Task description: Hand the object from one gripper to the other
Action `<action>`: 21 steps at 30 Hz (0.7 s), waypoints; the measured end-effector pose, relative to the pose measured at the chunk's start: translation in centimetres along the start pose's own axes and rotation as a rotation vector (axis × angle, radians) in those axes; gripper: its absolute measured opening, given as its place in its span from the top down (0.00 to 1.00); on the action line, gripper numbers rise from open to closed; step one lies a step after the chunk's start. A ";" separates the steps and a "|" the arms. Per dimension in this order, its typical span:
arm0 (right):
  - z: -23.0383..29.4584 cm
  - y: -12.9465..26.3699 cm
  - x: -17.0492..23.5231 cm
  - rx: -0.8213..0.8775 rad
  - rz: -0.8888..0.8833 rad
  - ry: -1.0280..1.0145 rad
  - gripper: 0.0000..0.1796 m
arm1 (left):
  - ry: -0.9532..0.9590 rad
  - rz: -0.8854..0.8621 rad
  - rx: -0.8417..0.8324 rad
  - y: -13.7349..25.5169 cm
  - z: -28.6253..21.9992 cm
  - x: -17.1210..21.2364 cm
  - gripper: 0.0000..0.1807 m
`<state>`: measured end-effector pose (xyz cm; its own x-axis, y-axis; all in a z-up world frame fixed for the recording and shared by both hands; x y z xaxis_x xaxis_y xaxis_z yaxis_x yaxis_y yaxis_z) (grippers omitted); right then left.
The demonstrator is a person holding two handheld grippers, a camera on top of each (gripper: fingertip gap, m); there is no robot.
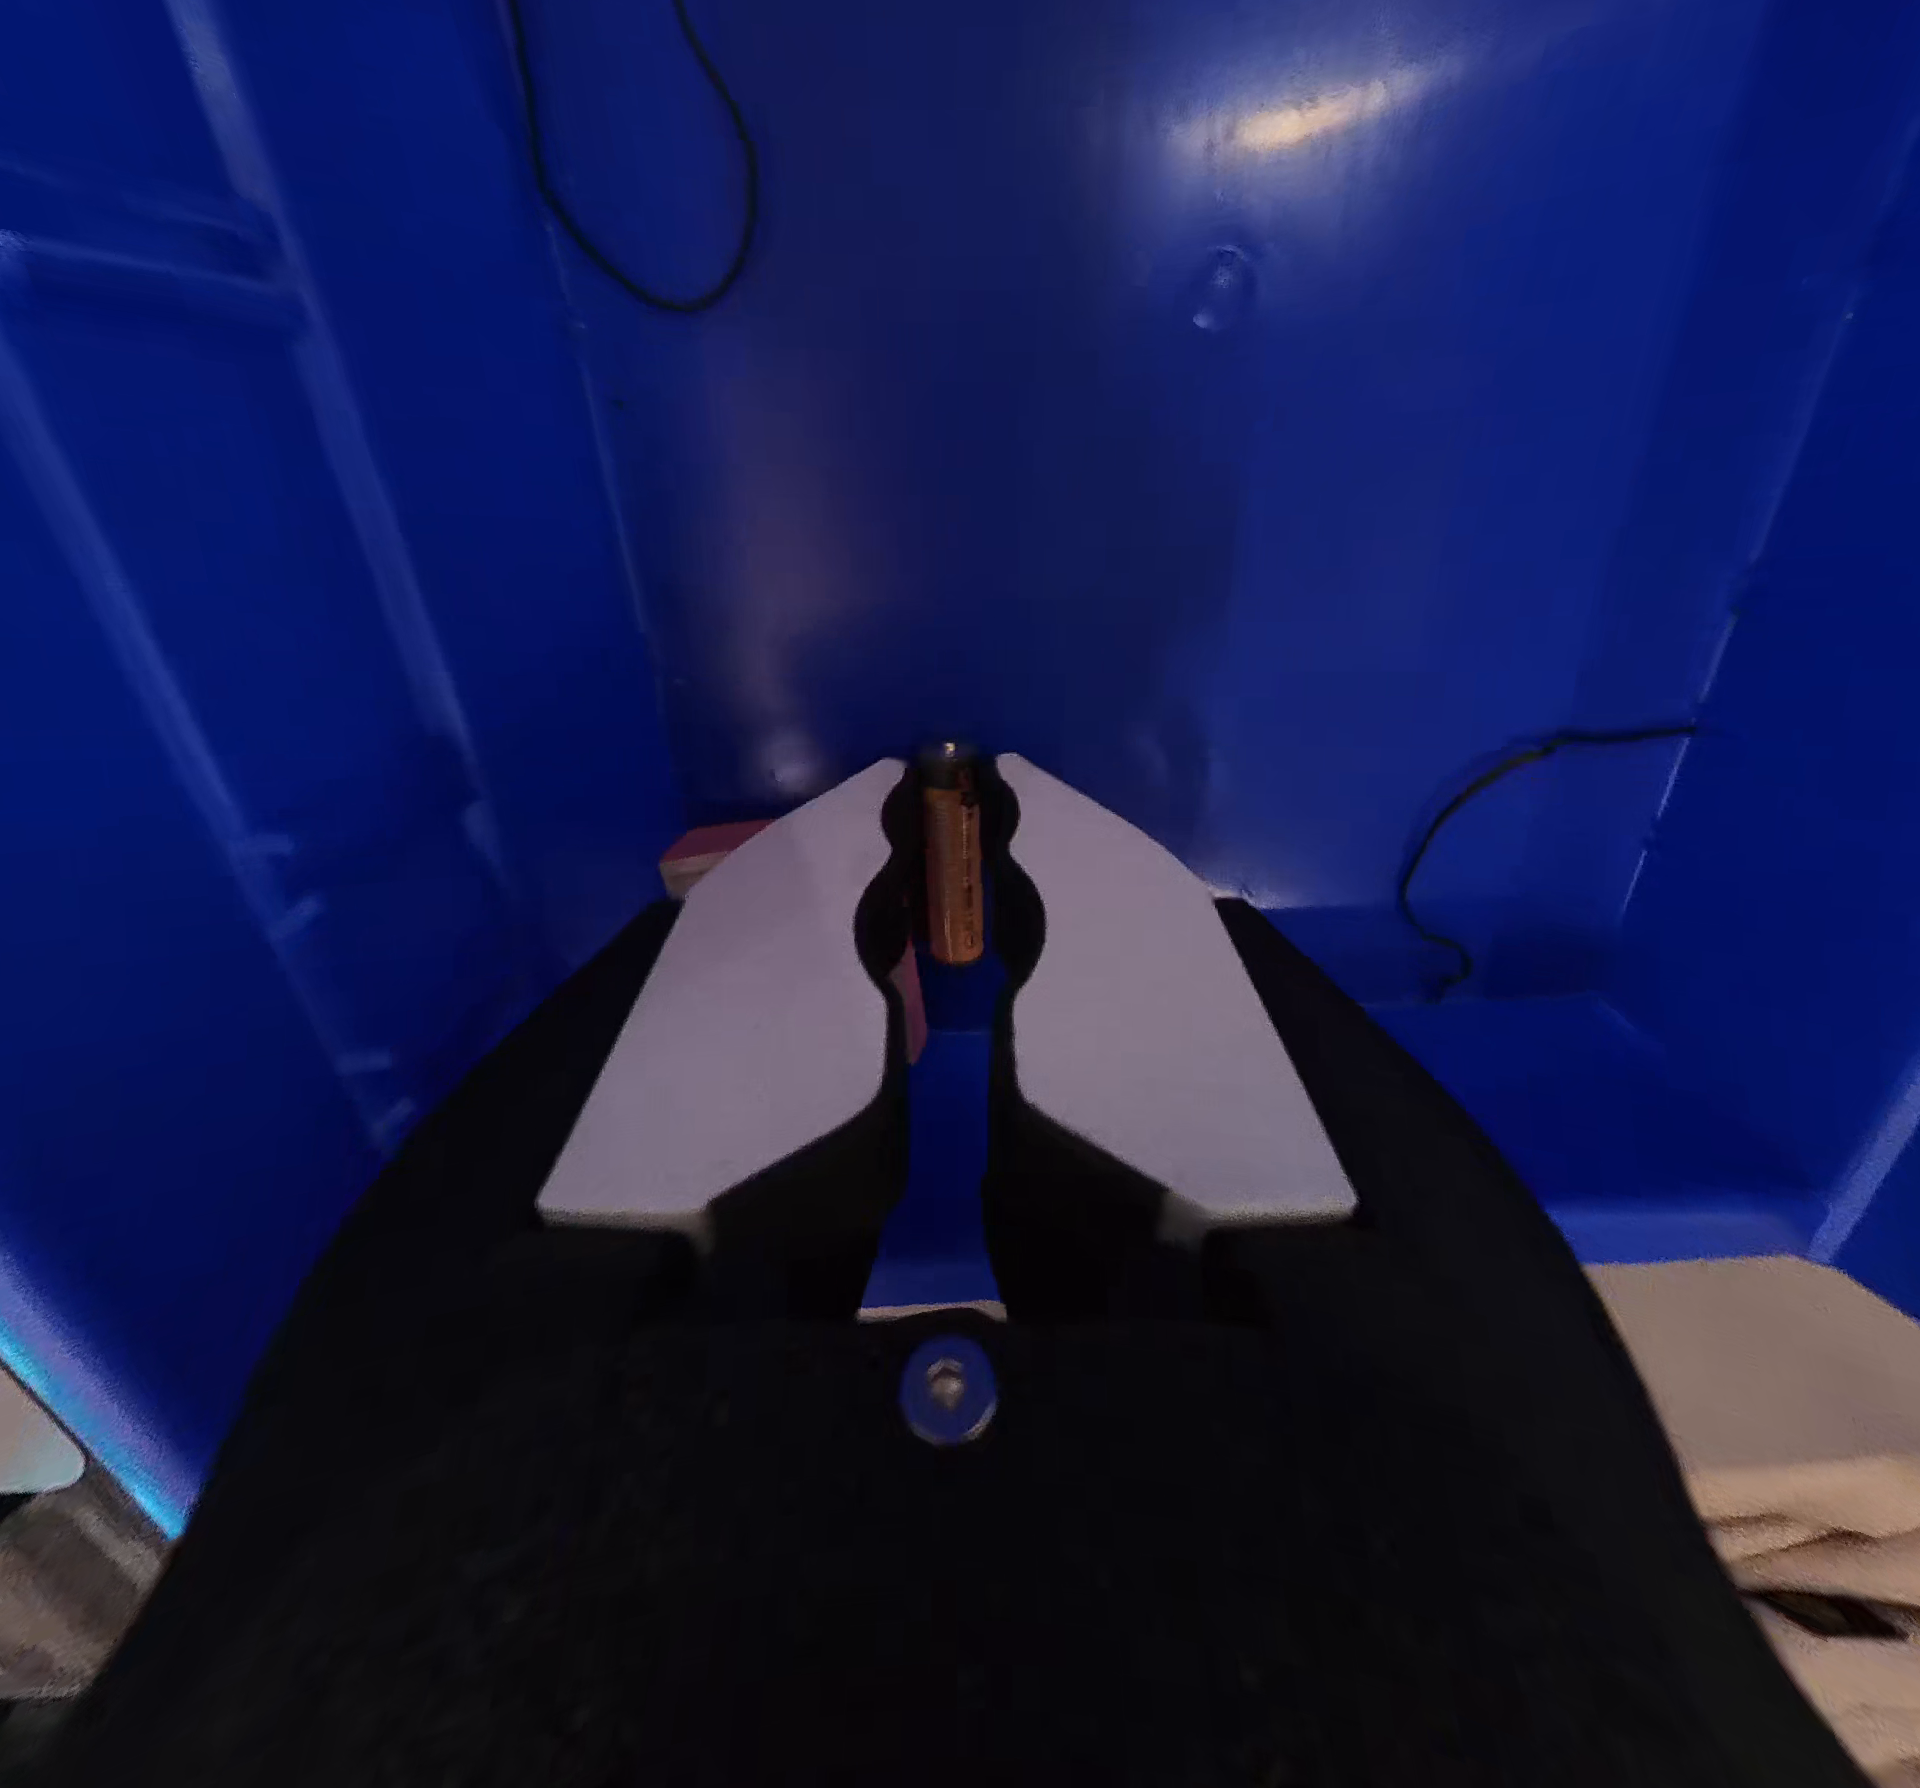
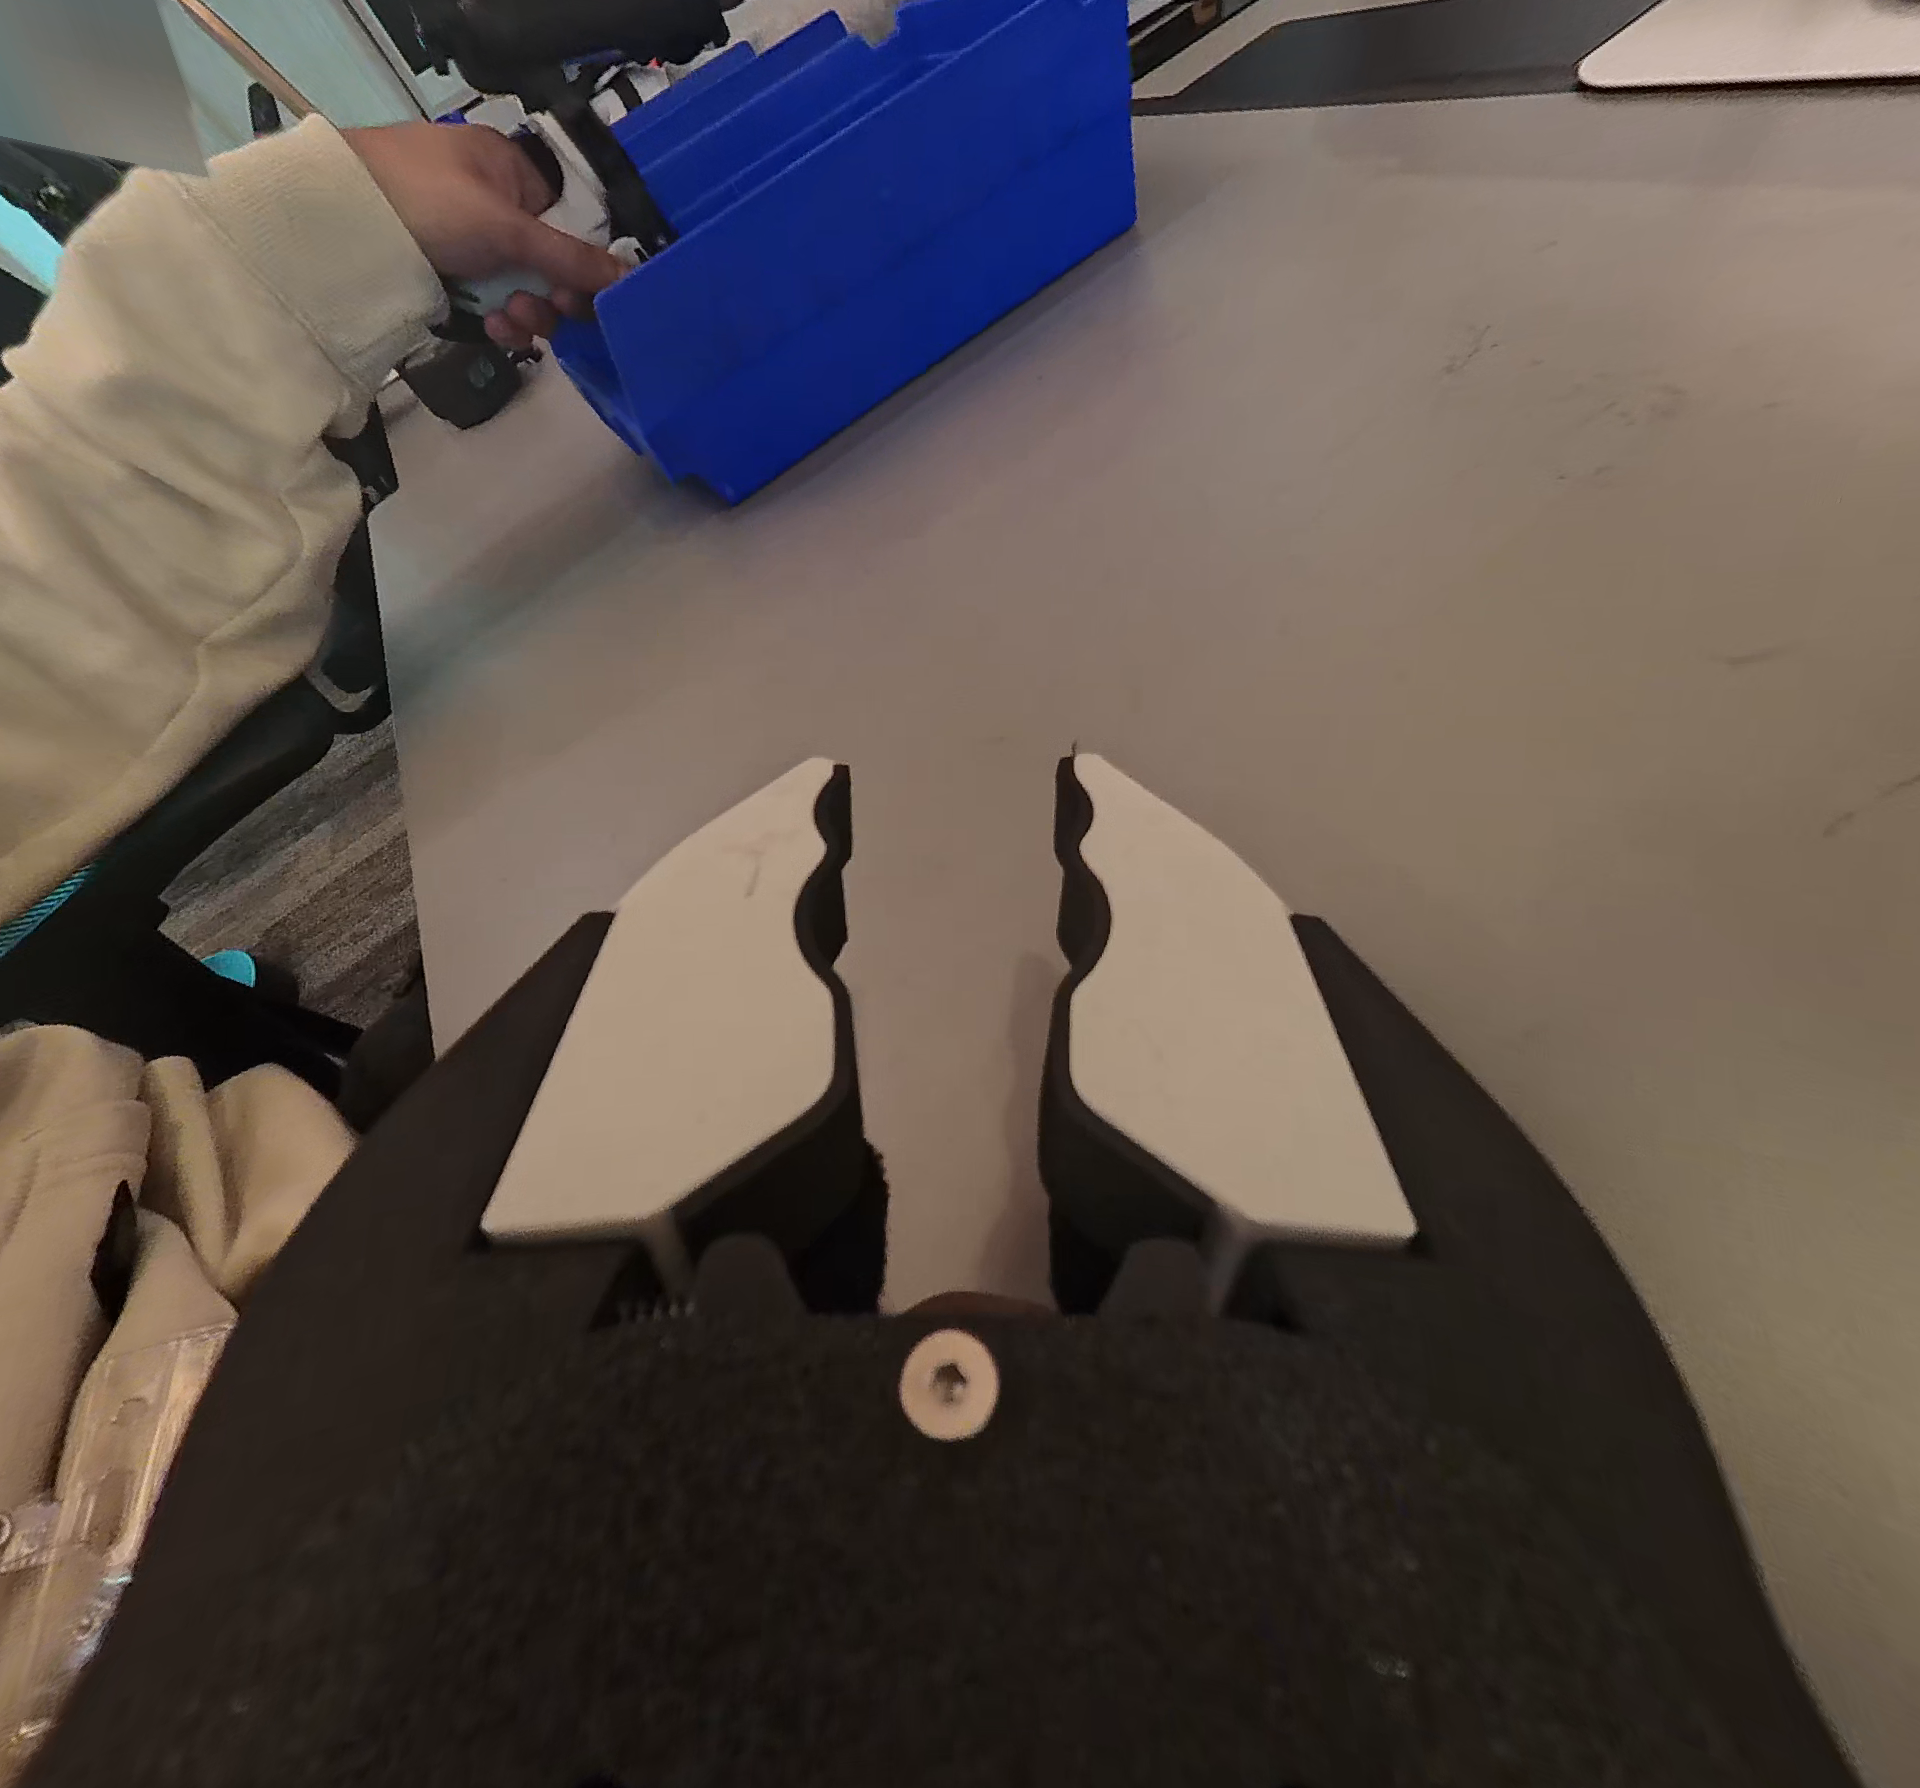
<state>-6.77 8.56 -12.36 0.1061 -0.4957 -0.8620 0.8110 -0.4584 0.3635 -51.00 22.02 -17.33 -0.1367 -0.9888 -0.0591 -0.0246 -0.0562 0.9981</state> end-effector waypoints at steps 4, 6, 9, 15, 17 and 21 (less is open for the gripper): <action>0.2 -0.1 -0.2 -0.005 -0.009 0.025 0.79 | -0.055 -0.043 0.109 0.3 -1.1 0.2 0.94; 0.2 0.0 -1.0 -0.012 -0.045 0.065 0.78 | -0.053 -0.137 0.204 1.8 -1.9 -0.5 0.94; -0.1 0.1 -3.1 -0.005 -0.115 0.218 0.74 | -0.074 -0.357 0.513 7.6 -4.9 -2.5 0.94; 1.9 -1.3 -10.0 -0.039 -0.243 0.631 0.66 | -0.295 -0.498 1.149 18.4 -15.9 -2.4 0.95; 3.4 -2.5 -11.8 -0.121 -0.244 0.691 0.64 | -0.343 -0.446 1.336 19.2 -20.4 -2.0 0.95; 5.4 -4.9 -14.2 -0.235 -0.234 0.752 0.64 | -0.368 -0.250 1.607 18.6 -28.2 -1.1 0.95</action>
<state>-15.32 13.84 -0.01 0.2091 0.2586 -0.9431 0.9504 -0.2806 0.1338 -23.42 18.16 1.78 -0.1769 -0.8819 -0.4370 -0.9734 0.2225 -0.0550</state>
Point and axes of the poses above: each gripper's, where its closed fingertips meet, y back along the fingers, x out of its underside, z = x × y across the jaws, the point moved 2 cm from there along y, back along the fingers, and after that the axes turned 4 degrees about z, right-handed, at the moved point
